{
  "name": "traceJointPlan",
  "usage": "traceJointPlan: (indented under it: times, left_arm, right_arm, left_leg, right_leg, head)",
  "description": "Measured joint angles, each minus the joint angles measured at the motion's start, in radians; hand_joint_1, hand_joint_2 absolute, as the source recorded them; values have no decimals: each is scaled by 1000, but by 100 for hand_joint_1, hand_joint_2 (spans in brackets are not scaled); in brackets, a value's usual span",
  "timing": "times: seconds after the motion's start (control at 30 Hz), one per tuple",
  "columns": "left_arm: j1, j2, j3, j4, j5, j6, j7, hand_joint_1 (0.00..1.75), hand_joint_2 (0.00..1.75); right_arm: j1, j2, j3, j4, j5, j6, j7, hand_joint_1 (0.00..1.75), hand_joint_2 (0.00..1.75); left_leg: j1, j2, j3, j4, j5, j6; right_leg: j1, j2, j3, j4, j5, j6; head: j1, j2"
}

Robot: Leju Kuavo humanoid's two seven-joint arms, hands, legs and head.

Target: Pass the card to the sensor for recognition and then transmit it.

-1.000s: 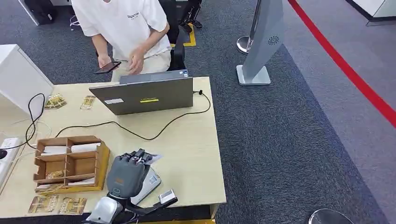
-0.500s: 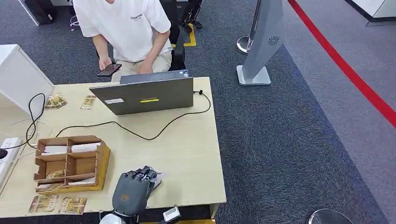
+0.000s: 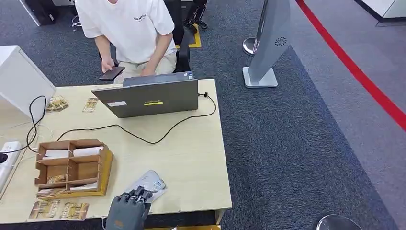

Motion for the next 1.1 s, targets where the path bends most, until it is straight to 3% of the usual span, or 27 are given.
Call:
traceJointPlan:
  times: [0.23, 0.43, 0.67, 0.9, 1.1]
  left_arm:
    - [14, 29, -6, -26, 15, 6, 25, 175, 175]
    - [12, 36, -18, -26, 27, 11, 37, 175, 175]
    - [13, 37, -16, -25, -3, 25, 108, 175, 175]
    - [30, 37, 77, -25, 34, 28, 95, 175, 175]
    - [34, 35, 112, -25, 42, 27, 86, 175, 175]
  right_arm:
    - [0, 4, 15, 0, 3, -14, 9, 0, 175]
    - [0, -3, 21, 4, 10, 16, -12, 0, 175]
    - [0, -3, 36, 6, 11, 16, -11, 0, 175]
    - [1, -3, 51, 11, 15, 19, -8, 0, 175]
    - [1, -3, 64, 12, 15, 20, -5, 0, 175]
  left_leg:
    - [0, -1, 0, 0, 0, 0]
    - [0, -1, 0, 0, 0, 0]
    - [0, -2, 0, 0, 0, 0]
    - [0, -2, 0, 0, 0, 0]
    - [0, -2, 0, 0, 0, 0]
  right_leg:
    - [0, 0, 0, 0, 0, 0]
    - [0, 0, 0, 0, 0, 0]
    - [0, 0, 0, 0, 0, 0]
    - [0, 0, 0, 0, 0, 0]
    - [0, 0, 0, 0, 0, 0]
  head:
    - [0, 0]
    - [0, 0]
    - [0, 0]
    - [0, 0]
    - [0, 0]
